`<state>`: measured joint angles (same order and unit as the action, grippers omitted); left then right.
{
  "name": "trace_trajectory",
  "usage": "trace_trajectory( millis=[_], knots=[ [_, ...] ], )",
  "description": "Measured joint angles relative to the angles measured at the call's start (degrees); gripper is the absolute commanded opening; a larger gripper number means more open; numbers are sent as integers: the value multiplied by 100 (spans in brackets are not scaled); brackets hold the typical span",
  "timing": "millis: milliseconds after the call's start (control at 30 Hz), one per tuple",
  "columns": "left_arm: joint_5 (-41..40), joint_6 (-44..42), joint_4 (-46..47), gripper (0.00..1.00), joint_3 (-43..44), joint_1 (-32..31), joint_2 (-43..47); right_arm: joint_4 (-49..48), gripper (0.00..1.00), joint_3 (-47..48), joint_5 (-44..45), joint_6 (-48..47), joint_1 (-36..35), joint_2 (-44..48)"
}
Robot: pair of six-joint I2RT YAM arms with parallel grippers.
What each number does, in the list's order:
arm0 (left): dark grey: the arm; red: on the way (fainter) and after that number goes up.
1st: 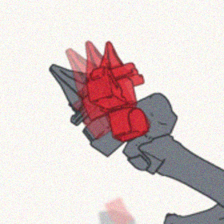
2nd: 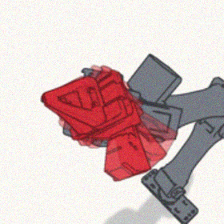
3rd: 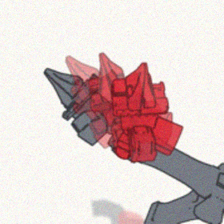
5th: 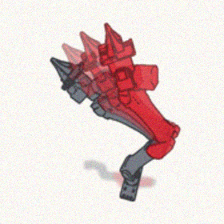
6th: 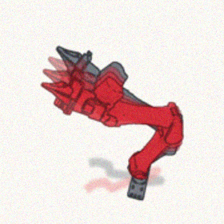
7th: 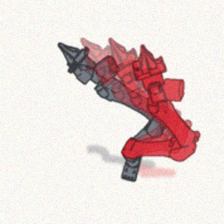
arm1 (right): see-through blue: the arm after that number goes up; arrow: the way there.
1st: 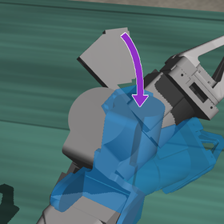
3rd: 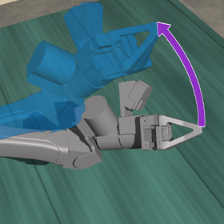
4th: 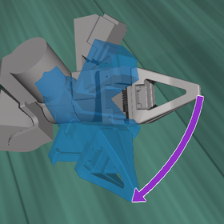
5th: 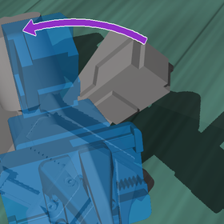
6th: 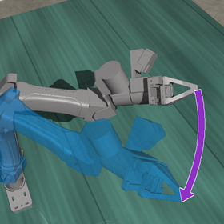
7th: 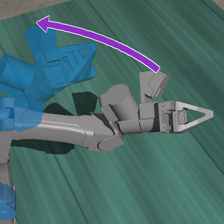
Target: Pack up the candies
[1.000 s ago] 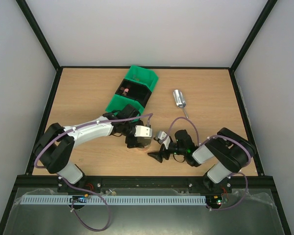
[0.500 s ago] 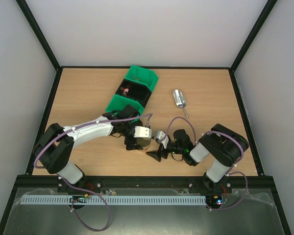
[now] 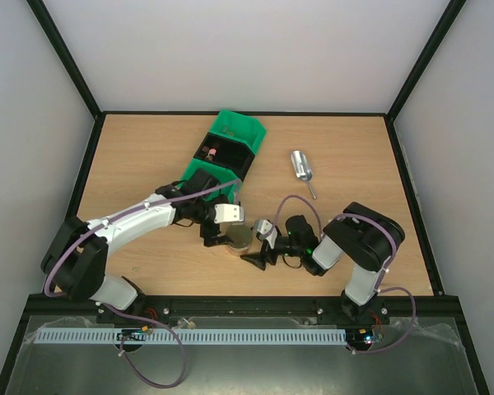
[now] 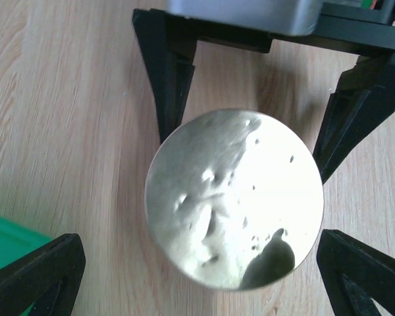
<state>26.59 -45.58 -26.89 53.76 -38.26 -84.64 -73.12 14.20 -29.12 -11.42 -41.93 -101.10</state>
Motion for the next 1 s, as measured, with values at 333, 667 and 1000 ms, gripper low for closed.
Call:
trace_trajectory(
  millis=[333,667,1000],
  knots=[
    [313,-149,-240,73,-15,216,83,-304,99,223,-44,-42,-98,-404],
    [483,-116,42,69,-13,39,-262,-573,97,400,74,-63,-133,-756],
    [435,-205,455,75,-70,-133,-424,-684,84,417,94,-114,-160,-846]
  ],
)
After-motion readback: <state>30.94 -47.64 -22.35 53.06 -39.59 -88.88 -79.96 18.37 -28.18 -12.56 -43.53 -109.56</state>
